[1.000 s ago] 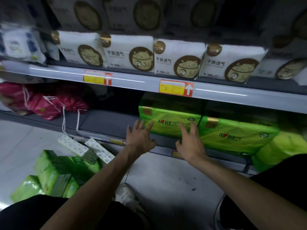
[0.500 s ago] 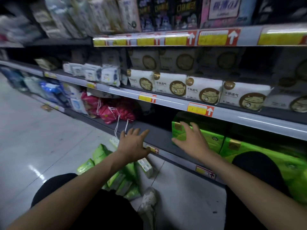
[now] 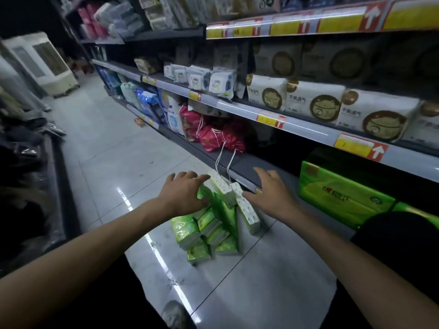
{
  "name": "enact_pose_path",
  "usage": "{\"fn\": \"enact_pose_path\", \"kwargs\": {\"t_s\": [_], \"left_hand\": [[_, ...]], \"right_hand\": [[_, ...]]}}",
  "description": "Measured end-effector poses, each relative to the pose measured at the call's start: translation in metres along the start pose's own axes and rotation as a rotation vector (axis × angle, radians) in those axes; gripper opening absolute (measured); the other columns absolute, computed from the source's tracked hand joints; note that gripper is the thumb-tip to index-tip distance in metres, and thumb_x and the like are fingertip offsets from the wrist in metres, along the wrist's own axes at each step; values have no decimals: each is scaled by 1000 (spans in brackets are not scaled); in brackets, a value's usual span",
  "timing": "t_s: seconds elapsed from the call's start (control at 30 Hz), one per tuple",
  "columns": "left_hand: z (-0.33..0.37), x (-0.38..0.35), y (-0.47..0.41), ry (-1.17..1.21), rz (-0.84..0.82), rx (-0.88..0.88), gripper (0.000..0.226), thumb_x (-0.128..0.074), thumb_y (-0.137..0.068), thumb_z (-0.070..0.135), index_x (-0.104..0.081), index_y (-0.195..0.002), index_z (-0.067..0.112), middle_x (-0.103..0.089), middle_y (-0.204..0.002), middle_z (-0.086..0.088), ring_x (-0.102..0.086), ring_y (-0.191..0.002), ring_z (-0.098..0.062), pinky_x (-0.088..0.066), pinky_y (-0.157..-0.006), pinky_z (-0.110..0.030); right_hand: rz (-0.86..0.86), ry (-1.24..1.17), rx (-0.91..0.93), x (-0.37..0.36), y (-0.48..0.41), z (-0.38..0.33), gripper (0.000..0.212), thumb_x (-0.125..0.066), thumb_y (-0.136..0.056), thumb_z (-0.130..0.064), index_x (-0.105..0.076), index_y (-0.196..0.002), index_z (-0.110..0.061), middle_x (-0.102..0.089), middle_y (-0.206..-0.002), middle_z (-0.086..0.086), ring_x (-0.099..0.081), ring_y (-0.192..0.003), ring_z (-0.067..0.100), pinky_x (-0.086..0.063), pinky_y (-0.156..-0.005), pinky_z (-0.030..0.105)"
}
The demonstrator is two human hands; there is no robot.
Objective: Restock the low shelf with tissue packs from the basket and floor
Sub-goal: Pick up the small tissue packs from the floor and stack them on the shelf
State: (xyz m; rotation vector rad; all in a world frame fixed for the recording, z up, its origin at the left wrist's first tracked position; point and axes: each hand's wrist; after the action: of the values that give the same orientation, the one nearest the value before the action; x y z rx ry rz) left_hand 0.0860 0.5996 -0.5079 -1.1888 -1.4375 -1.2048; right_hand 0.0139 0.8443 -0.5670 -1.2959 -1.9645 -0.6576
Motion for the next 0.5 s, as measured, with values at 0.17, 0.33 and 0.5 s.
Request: {"fn": "enact_pose_path", "kwargs": {"t_s": [0.17,0.33,0.5], "left_hand": [[-29,-44,-8,85,-81,89,75,-50,-89,64,-32,-158,39,-56,-143,-5,-52,-132,-32,-43,-107,-44],[-45,-92,-31,239,-138,182,72,-57,-92,60,-36,-157,37,-55,-144,-6,-54,-131,-30,-50,-100,-42],[-55,-148,-66,396,-208,319,78,-55,-92,66,-36,-158,29,-54,-148,-7,-57,-129,-31,-53,-97,-43]], "right_hand": [[-147,198,77,-22,-3,-5,84,-68,-86,-57,-30,-156,-29,-41,-148,9,-48,-132,33,-48,-100,44],[-351,359,154,-33,-24,-15,78,-63,-89,-56,-30,-155,-33,-48,-143,13,-50,-130,33,-50,-100,48],[-600,644,162,-46,-46,-29,55,-57,-92,-49,-49,-142,-25,-57,-133,9,-58,-118,30,-54,-88,40]]}}
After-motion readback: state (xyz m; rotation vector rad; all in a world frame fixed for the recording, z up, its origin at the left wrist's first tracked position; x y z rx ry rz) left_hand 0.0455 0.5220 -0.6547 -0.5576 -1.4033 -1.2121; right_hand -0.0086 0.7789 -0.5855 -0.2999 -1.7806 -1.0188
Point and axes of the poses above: each hand's wrist, its own y-axis away from the middle knuckle, its own x-axis out of the back of the hand, z = x × y
